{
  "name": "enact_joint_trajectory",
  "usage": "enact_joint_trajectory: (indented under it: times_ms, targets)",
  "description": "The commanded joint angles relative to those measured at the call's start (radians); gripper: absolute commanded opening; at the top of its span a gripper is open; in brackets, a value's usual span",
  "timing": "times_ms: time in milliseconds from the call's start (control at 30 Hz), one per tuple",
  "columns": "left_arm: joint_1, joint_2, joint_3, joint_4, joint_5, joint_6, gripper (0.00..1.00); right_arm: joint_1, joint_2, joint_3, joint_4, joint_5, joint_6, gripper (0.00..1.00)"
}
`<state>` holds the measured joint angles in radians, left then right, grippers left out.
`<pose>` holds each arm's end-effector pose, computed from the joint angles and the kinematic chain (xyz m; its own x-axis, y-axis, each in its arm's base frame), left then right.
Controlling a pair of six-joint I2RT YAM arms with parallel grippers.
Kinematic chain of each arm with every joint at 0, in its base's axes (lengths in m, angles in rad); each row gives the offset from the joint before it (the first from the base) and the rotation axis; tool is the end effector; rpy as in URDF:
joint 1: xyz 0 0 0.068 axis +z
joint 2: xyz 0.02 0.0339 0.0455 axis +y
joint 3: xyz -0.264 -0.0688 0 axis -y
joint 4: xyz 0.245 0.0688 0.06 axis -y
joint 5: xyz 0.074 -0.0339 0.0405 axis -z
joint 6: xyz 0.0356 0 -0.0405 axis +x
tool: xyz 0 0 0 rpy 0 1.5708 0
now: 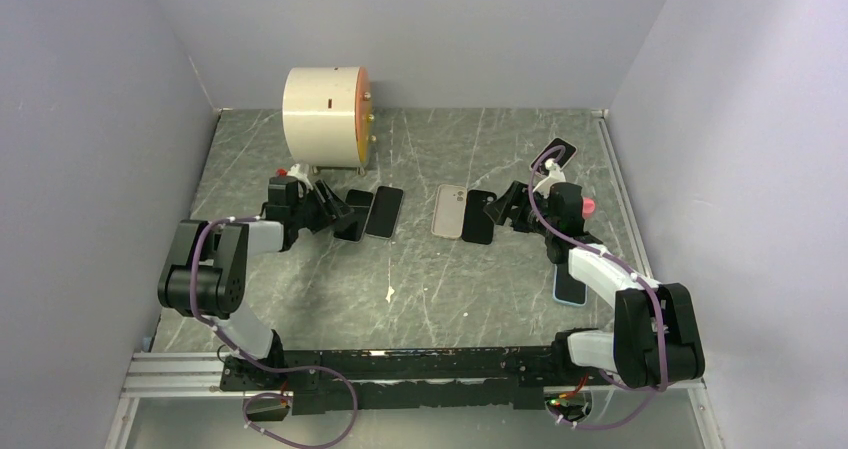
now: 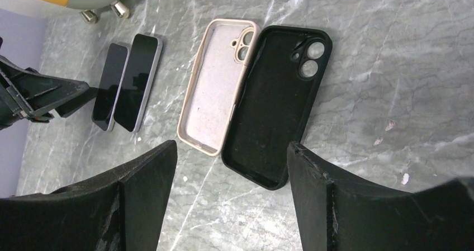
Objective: Take the phone out of the phone case
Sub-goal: Adjust the phone case at the center of the board.
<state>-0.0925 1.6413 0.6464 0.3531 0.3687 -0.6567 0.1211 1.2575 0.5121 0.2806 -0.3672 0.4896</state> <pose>0.3057 -0.0412 0.1399 -0.7002 -0.5070 -0.5027 -0.0680 0.7483 -0.6599 0.2518 0.0435 0.1945 -0.5955 0.3697 -0.7132 -0.1714 0.8089 0.5624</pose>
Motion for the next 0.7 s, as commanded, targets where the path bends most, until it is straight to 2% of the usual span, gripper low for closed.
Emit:
enact_joint_trajectory:
  times_ms: [0, 200, 667]
  targets:
    - [-0.004, 0.012, -0.006, 0.084, 0.049, -0.051, 0.62, -0.004, -0.009, 0.002, 0.029, 0.005, -0.01, 0.75]
    - [-0.011, 0.054, 0.01, 0.141, 0.063, -0.089, 0.62, -0.003, -0.001, 0.002, 0.033, -0.001, -0.008, 0.75]
    - [-0.055, 0.016, 0.01, 0.105, 0.016, -0.083, 0.65, -0.004, -0.013, -0.004, 0.036, 0.009, -0.008, 0.75]
